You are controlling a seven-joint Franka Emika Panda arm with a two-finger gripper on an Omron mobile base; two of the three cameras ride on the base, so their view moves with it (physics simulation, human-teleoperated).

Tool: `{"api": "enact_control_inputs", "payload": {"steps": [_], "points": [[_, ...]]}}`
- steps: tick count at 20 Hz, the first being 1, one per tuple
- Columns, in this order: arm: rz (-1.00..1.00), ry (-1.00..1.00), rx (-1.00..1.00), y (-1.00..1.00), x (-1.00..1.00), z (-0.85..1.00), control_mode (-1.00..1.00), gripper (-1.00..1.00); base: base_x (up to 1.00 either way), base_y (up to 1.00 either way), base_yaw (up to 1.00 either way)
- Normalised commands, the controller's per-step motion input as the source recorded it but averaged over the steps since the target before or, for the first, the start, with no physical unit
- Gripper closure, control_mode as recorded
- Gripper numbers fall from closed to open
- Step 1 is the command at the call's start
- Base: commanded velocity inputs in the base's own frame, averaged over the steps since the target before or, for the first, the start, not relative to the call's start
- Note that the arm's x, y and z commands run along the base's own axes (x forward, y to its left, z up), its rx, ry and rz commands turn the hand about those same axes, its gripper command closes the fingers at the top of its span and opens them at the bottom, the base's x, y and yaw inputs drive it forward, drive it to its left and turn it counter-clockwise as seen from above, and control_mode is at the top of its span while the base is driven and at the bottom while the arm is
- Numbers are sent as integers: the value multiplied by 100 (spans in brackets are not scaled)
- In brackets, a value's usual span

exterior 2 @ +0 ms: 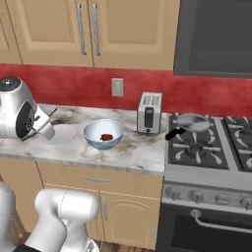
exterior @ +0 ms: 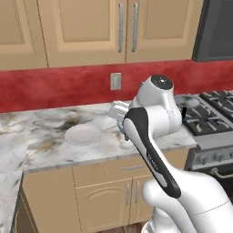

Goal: Place the fish on the plate and place the bell pepper on the same plate.

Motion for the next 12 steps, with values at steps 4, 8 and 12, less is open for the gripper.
{"api": "enact_control_inputs", "payload": {"steps": [4,8,12], "points": [[0,0,0,0,0,0,100,100,49,49,0],[0,0,0,0,0,0,100,100,48,26,0],[0,0,0,0,0,0,100,100,25,43,0]]}}
